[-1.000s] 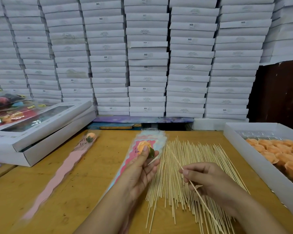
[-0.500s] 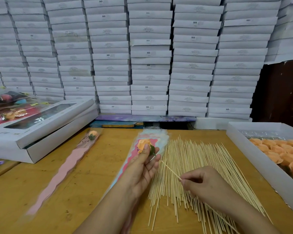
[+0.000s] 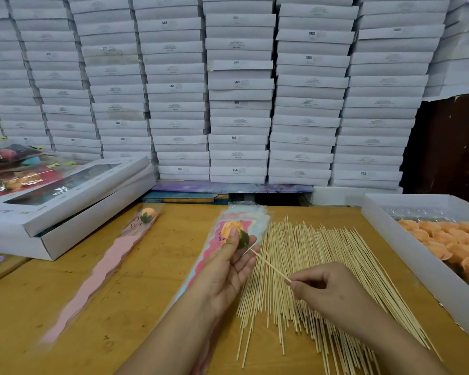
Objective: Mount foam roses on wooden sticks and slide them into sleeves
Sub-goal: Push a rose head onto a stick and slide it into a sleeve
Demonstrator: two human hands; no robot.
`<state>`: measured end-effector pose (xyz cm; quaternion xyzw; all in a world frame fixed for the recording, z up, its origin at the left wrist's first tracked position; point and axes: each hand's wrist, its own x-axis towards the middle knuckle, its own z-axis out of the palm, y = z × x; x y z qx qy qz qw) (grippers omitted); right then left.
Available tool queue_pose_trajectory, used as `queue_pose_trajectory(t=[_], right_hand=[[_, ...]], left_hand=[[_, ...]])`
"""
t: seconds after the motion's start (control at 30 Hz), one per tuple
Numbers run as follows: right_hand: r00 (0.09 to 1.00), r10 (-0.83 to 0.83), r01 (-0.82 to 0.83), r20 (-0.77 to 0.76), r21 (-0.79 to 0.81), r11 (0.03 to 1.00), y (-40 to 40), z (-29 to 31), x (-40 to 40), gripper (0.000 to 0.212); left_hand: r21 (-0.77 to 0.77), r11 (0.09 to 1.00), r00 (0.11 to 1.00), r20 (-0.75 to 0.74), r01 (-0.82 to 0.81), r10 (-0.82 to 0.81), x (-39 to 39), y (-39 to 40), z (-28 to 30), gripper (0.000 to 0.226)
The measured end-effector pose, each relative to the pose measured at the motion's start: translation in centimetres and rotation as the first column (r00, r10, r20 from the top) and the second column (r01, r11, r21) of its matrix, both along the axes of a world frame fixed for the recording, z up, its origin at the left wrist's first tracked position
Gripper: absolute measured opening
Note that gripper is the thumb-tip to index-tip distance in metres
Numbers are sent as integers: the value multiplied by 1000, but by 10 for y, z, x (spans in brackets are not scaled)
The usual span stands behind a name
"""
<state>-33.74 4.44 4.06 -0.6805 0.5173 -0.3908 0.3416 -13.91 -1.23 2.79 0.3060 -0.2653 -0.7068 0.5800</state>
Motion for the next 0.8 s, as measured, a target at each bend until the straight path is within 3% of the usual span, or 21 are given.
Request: queue_pose_trajectory(t=[0.8], right_hand=[[999, -4, 3, -38, -31, 1000, -3, -4, -1, 13]], left_hand=[[-6, 1000, 1000, 27, 15, -14, 1, 0, -2, 37]])
